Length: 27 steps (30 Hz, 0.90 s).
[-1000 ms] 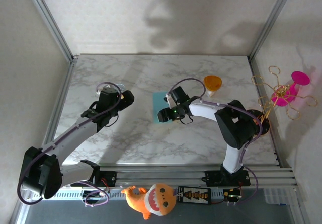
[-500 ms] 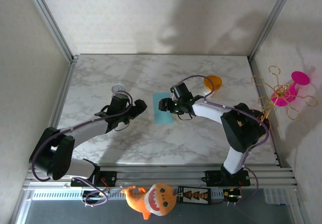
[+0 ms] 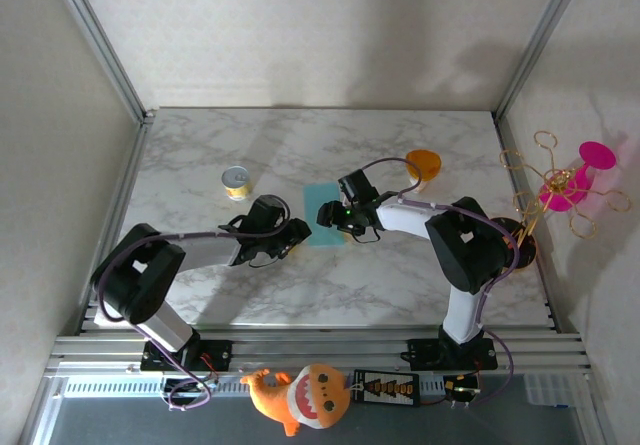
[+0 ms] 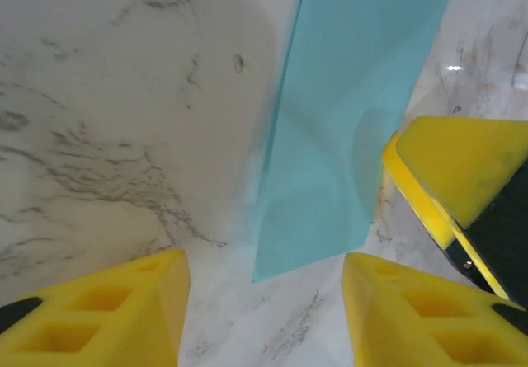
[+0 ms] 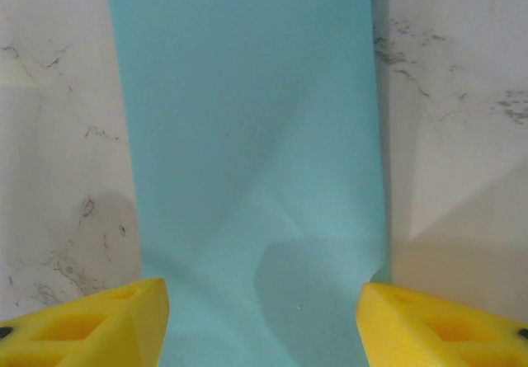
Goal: Fold a paper plane with a square sheet of paper (pick it up from the middle)
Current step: Move the paper to the center of the table, then third fold the triangle at the center of the table.
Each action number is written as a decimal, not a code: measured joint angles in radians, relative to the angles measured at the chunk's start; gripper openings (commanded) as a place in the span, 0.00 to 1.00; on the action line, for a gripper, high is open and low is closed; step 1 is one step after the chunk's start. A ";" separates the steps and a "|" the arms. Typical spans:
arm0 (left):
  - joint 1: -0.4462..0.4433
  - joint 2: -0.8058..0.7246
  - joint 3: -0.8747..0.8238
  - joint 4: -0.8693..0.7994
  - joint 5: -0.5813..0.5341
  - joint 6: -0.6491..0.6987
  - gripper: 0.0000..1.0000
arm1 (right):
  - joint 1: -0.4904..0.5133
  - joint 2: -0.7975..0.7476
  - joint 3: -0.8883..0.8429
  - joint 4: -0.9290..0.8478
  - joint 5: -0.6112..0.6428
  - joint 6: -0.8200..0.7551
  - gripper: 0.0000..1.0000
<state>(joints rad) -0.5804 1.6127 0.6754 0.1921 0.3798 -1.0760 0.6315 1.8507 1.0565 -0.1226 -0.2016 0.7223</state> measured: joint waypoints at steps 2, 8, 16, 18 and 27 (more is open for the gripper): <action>-0.006 0.011 0.002 0.010 0.007 -0.010 0.40 | 0.000 0.001 0.000 -0.001 0.001 0.000 0.61; -0.010 0.047 0.011 0.029 0.023 -0.024 0.31 | -0.002 0.005 0.000 -0.002 0.001 0.000 0.60; -0.013 0.077 0.034 0.050 0.042 -0.024 0.29 | -0.003 0.005 0.000 -0.004 0.001 0.000 0.59; -0.013 0.087 0.037 0.072 0.052 -0.024 0.29 | -0.003 0.005 0.000 -0.004 0.001 0.000 0.59; 0.035 0.105 0.036 0.204 0.111 -0.038 0.29 | -0.004 0.005 0.000 -0.004 0.000 0.000 0.59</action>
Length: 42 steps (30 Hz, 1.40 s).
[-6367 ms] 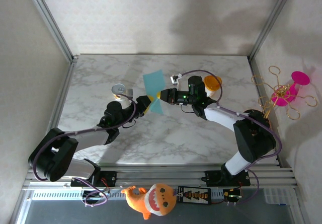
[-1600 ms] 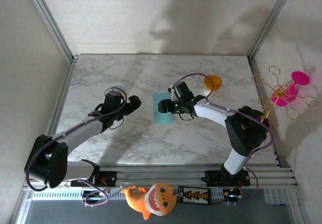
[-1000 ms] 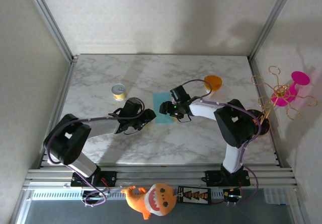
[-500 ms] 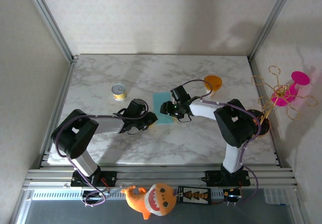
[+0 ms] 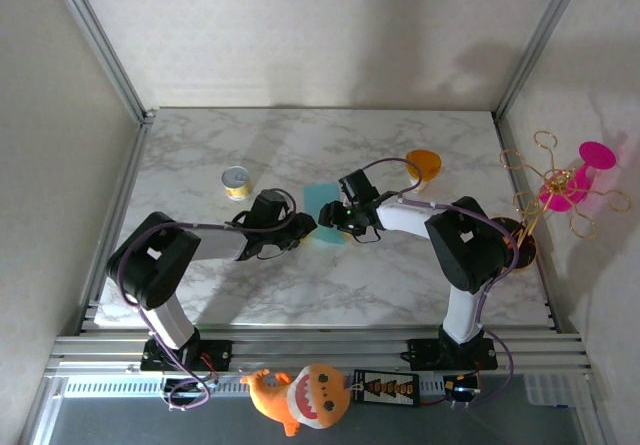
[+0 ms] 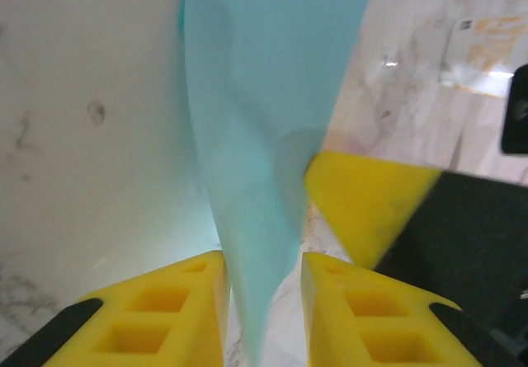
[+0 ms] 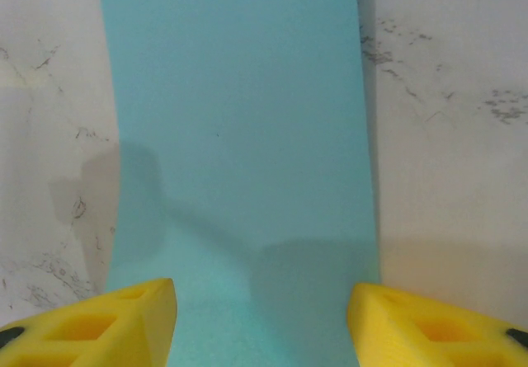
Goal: Fold a paper plane with a square sheet of paper (pick it up from the middle)
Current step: Third fold the triangle at the center of the table.
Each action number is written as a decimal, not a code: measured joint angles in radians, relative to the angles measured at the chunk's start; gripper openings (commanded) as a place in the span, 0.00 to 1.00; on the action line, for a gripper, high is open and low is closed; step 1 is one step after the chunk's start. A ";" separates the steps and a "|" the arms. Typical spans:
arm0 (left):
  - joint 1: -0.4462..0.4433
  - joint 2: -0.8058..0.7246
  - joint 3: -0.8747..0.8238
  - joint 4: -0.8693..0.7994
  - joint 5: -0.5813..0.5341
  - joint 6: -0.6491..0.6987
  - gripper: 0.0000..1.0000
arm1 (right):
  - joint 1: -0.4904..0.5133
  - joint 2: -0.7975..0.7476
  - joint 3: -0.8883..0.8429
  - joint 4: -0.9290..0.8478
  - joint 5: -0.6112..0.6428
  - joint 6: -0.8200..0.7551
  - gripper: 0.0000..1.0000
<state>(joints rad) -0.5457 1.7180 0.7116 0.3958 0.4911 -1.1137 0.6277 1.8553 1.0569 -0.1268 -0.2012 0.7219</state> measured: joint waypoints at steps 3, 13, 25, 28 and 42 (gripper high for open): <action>0.017 0.013 0.000 0.044 0.020 -0.003 0.29 | 0.000 0.000 0.000 0.000 0.000 0.000 0.59; 0.039 0.090 0.004 0.064 0.049 -0.006 0.26 | -0.002 0.000 -0.002 0.002 0.000 0.000 0.59; 0.084 0.156 0.037 0.128 0.083 -0.029 0.17 | -0.006 -0.005 -0.017 0.018 0.000 -0.003 0.55; 0.089 0.169 0.047 0.132 0.091 -0.031 0.15 | -0.006 -0.007 -0.019 0.020 -0.001 -0.003 0.55; 0.098 0.183 0.077 0.103 0.093 -0.016 0.00 | -0.008 -0.087 -0.084 0.072 0.018 -0.069 0.65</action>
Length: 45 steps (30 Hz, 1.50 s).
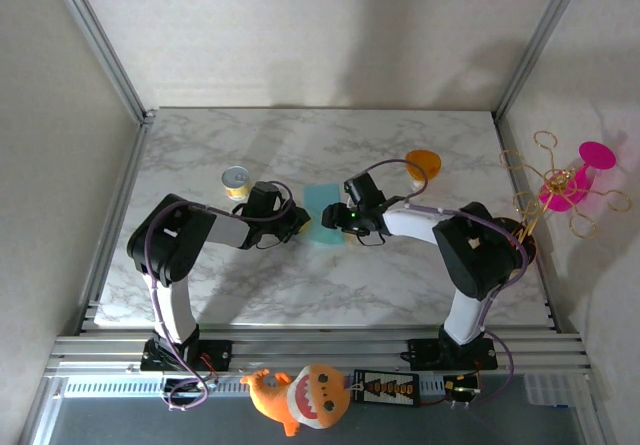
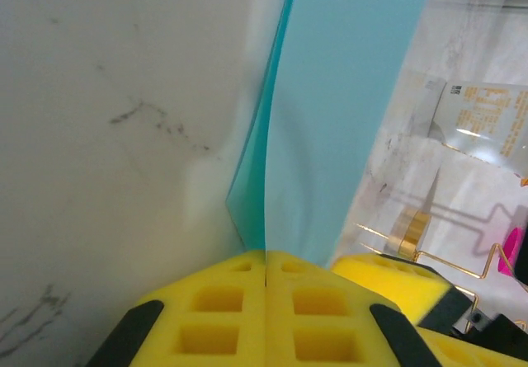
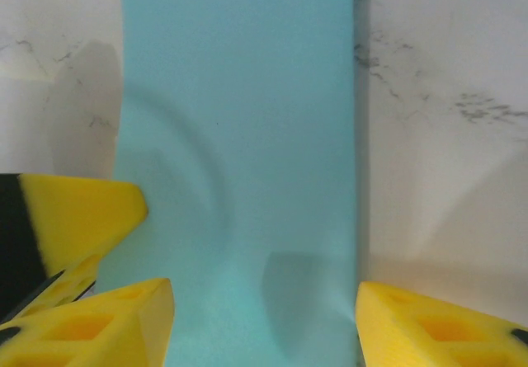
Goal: Fold a paper plane with a square sheet of paper (pick it up from the middle)
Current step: Third fold the triangle at the center of the table.
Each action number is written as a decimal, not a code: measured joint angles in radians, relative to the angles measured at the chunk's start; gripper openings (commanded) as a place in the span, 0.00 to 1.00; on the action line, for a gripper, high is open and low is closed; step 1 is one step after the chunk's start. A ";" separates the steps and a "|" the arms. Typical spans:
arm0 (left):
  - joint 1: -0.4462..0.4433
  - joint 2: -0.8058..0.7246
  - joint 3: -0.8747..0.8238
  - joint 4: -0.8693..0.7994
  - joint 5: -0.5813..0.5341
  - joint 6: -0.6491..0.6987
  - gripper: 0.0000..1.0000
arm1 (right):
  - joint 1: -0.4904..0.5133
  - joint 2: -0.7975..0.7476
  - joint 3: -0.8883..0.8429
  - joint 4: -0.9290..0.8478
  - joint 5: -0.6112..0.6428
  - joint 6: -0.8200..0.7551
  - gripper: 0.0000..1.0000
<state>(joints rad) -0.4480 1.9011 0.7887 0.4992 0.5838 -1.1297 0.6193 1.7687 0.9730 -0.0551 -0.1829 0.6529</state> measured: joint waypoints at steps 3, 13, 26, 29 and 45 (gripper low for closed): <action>0.000 0.000 0.000 -0.007 -0.001 0.000 0.00 | 0.000 -0.077 -0.030 0.045 0.024 -0.081 0.73; 0.000 -0.023 0.000 -0.029 -0.004 -0.004 0.00 | 0.141 -0.282 -0.244 0.349 0.162 -0.537 0.65; 0.000 -0.031 0.000 -0.029 -0.003 -0.019 0.00 | 0.235 -0.157 -0.307 0.474 0.271 -0.801 0.81; 0.000 -0.031 0.000 -0.029 -0.003 -0.019 0.00 | 0.259 -0.108 -0.303 0.476 0.289 -0.830 0.80; 0.000 -0.031 0.000 -0.029 -0.003 -0.023 0.00 | 0.287 -0.046 -0.304 0.570 0.407 -0.904 0.47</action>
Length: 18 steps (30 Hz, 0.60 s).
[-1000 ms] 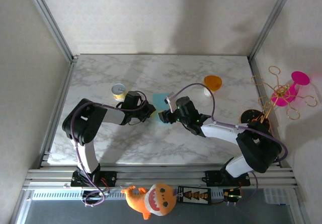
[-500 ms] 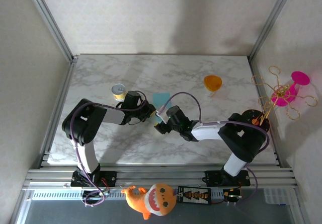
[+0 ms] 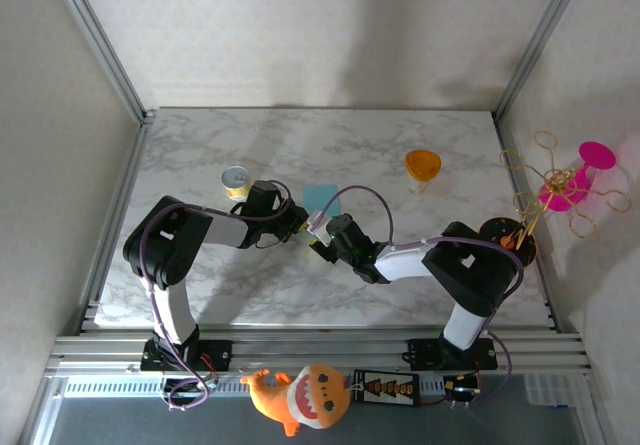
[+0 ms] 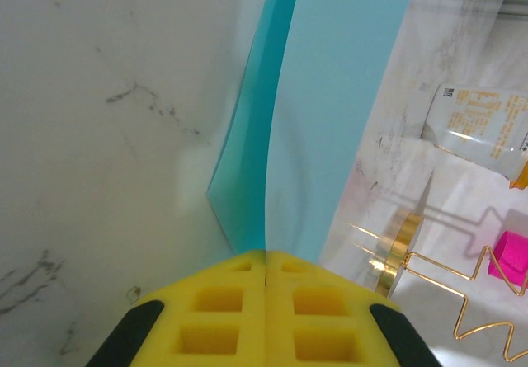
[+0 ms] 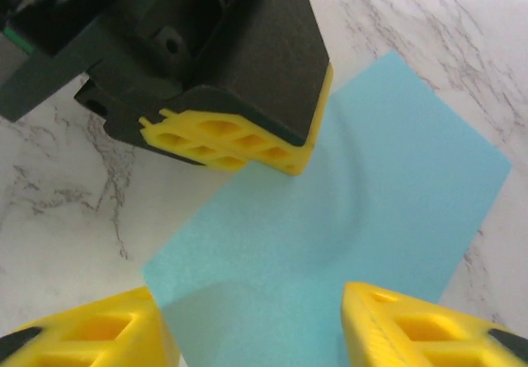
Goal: Fold a paper plane with a square sheet of paper (pick it up from the middle)
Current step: Third fold the triangle at the center of the table.
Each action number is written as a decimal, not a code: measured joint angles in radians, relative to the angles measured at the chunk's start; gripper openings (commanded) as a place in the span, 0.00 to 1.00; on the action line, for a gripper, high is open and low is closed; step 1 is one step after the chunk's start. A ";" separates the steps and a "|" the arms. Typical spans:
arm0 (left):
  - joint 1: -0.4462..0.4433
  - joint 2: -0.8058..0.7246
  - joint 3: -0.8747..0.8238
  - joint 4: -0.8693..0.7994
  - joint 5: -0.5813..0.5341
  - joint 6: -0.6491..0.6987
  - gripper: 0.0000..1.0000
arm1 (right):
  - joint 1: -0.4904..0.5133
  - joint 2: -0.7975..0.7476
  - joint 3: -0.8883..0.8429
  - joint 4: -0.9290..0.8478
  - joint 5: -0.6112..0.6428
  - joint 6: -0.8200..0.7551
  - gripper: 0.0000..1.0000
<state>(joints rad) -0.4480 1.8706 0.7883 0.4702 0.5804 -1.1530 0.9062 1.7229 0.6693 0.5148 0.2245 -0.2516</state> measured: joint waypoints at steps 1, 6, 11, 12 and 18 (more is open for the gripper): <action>0.000 0.000 0.000 0.000 0.000 0.000 0.00 | 0.002 0.000 0.000 0.005 0.003 -0.003 0.45; 0.000 0.000 0.000 0.000 0.000 0.000 0.00 | 0.008 0.000 -0.002 0.021 0.013 -0.017 0.35; 0.000 0.000 0.000 -0.003 0.000 0.000 0.07 | 0.011 0.000 -0.003 0.021 0.011 -0.021 0.19; 0.000 -0.002 -0.002 -0.007 -0.003 0.000 0.11 | 0.011 0.000 -0.003 0.021 0.008 -0.022 0.16; 0.018 -0.098 -0.061 -0.103 -0.074 0.031 0.27 | 0.011 -0.011 -0.011 0.004 -0.056 -0.018 0.07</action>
<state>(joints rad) -0.4301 1.7721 0.7277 0.3668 0.5060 -1.1225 0.9173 1.7115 0.6579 0.5186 0.1688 -0.2691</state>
